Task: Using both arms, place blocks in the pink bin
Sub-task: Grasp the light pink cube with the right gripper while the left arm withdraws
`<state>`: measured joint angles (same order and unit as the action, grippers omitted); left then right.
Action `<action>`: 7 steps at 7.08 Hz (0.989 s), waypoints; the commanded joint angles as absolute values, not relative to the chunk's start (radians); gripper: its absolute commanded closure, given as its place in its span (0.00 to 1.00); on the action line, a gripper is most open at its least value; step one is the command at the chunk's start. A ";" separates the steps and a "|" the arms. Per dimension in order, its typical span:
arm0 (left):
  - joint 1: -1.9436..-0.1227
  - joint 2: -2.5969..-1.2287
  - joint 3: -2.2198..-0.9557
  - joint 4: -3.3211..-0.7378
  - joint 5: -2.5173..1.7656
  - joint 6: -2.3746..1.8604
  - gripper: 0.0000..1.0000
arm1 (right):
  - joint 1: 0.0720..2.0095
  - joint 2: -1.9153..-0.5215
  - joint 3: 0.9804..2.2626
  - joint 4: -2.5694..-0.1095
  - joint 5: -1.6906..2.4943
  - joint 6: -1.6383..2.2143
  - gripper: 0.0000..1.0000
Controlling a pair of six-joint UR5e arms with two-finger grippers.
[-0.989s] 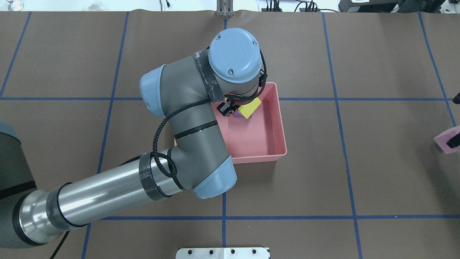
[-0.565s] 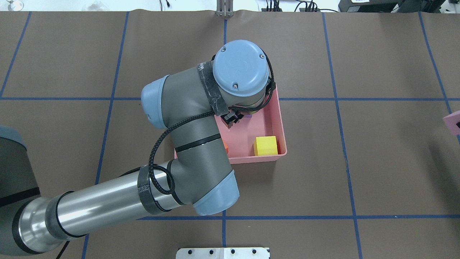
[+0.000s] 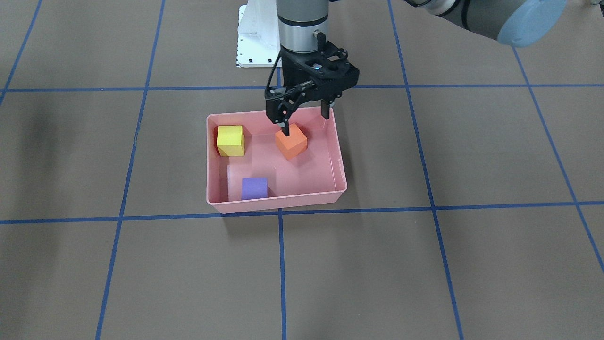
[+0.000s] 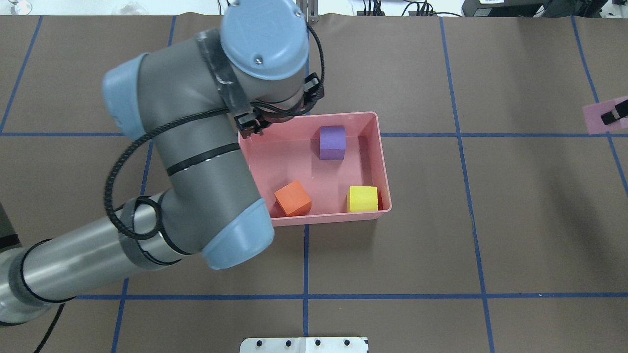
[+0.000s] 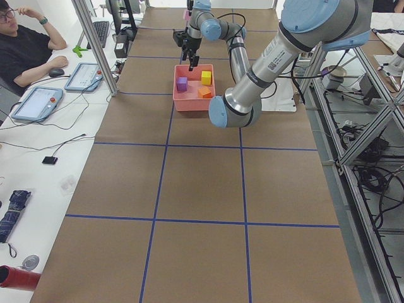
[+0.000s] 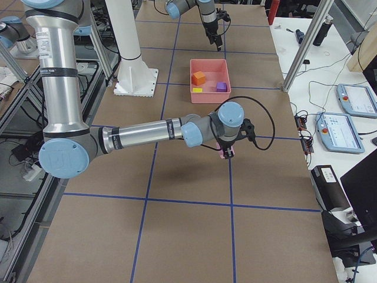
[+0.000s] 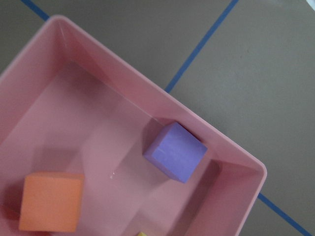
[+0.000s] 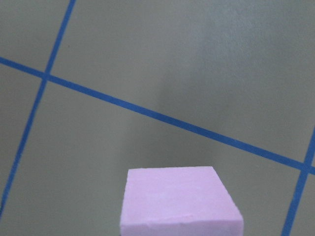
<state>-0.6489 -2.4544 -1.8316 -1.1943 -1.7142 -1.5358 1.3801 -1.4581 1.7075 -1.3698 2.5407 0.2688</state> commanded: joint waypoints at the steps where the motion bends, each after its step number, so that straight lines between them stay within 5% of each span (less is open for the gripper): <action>1: -0.803 -2.254 -1.943 -1.192 -1.838 -1.206 0.00 | 1.274 -1.262 1.726 -1.367 2.535 0.710 1.00; 5: -0.986 -2.009 -1.996 -1.215 -1.954 -0.716 0.00 | 0.935 -0.991 1.753 -1.364 2.286 1.229 1.00; 7: -1.035 -1.773 -1.993 -1.492 -1.959 -0.574 0.00 | 0.795 -0.953 1.787 -1.362 2.171 1.331 1.00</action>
<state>-1.0007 -1.9134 -1.9961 -1.3219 -1.9520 -0.6685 0.8802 -0.9826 1.7716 -1.3634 2.2400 1.2631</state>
